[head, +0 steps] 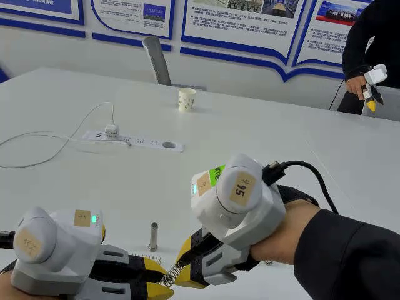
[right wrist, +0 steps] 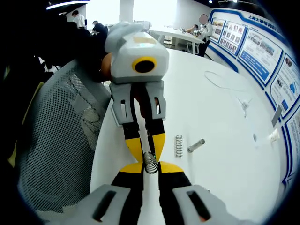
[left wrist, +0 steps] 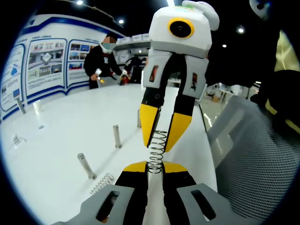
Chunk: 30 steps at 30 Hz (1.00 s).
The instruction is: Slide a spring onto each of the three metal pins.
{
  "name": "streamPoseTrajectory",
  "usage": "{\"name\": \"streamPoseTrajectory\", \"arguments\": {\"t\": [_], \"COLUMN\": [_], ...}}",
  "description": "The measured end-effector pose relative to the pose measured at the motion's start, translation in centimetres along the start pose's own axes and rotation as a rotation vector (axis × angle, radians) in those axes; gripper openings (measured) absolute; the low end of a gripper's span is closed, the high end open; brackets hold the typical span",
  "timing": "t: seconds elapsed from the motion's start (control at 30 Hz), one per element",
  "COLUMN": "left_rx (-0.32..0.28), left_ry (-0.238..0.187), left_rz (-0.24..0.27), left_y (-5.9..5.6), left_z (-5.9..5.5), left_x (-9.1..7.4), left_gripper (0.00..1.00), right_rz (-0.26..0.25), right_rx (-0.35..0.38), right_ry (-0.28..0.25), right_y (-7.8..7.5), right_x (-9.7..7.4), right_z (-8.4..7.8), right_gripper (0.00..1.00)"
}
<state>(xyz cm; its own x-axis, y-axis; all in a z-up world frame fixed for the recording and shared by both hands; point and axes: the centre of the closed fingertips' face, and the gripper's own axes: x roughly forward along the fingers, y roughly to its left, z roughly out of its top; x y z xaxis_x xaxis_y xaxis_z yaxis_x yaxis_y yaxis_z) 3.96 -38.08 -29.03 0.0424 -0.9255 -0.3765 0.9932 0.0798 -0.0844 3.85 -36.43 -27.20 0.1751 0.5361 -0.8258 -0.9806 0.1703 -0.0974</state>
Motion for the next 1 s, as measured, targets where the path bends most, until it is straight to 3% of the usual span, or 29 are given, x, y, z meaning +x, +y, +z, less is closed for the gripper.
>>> {"name": "streamPoseTrajectory", "arguments": {"t": [0.3,0.4,0.83,1.0], "left_rx": [-0.003,-0.002,-0.002,-0.007], "left_ry": [-0.004,-0.005,-0.004,0.009], "left_rz": [0.002,-0.002,0.020,0.026], "left_y": [0.1,0.0,0.4,0.6], "left_z": [0.0,0.0,0.0,-0.4], "left_x": [0.0,0.1,0.0,0.0], "left_gripper": [0.11,0.11,0.12,0.19], "right_rz": [-0.002,0.014,0.001,-0.007], "right_rx": [-0.013,0.001,-0.013,-0.011], "right_ry": [-0.006,-0.043,-0.024,-0.020], "right_y": [0.0,0.3,-0.1,-0.3], "right_x": [0.2,0.2,0.1,0.0], "right_z": [0.7,1.6,1.3,1.2], "right_gripper": [0.12,0.12,0.12,0.12]}}
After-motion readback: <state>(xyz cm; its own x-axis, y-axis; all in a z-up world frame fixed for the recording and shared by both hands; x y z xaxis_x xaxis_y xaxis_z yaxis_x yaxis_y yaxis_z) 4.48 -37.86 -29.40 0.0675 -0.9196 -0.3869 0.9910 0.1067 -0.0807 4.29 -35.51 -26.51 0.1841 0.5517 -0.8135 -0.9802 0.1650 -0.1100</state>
